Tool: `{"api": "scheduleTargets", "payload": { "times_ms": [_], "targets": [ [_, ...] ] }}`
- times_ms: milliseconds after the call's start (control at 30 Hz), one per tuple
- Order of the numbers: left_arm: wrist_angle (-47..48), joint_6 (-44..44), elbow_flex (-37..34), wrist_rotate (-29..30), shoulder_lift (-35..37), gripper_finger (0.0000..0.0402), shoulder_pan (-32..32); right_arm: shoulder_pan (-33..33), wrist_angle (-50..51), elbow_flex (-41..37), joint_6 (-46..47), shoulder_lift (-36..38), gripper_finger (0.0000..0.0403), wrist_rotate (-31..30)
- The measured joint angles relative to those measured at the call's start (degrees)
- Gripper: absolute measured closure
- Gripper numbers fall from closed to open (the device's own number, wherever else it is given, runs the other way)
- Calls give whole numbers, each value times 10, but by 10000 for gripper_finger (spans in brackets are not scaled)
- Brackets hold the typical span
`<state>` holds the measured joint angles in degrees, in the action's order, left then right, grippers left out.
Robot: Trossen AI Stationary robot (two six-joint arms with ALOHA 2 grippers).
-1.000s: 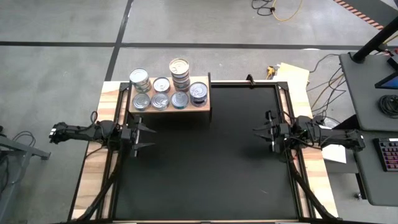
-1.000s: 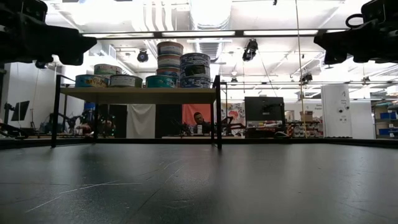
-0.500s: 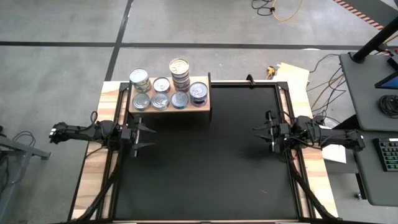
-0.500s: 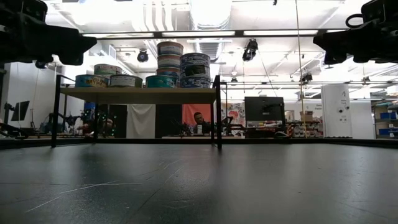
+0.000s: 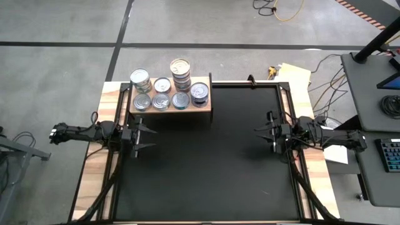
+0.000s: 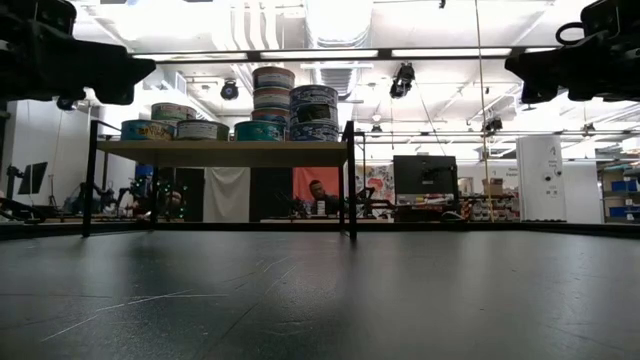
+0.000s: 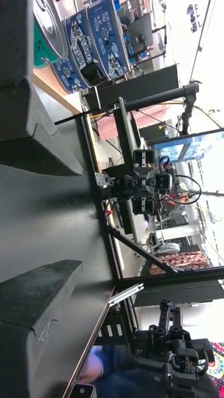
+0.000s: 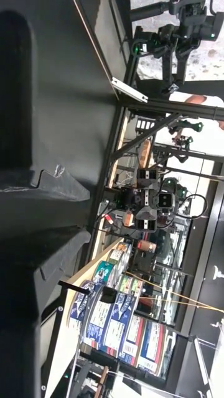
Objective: Stack canned seafood by type on shelf
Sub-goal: Return to Home Position
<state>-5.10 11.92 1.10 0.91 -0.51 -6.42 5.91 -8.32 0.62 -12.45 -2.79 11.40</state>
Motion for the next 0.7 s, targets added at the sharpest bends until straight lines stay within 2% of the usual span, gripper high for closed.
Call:
{"api": "scheduleTargets", "payload": {
  "times_ms": [200,700],
  "targets": [
    [0,0,0,0,0,184,0,0,0,0,-1,0,338,0],
    [0,0,0,0,0,184,0,0,0,0,0,0,306,0]
  ]
}}
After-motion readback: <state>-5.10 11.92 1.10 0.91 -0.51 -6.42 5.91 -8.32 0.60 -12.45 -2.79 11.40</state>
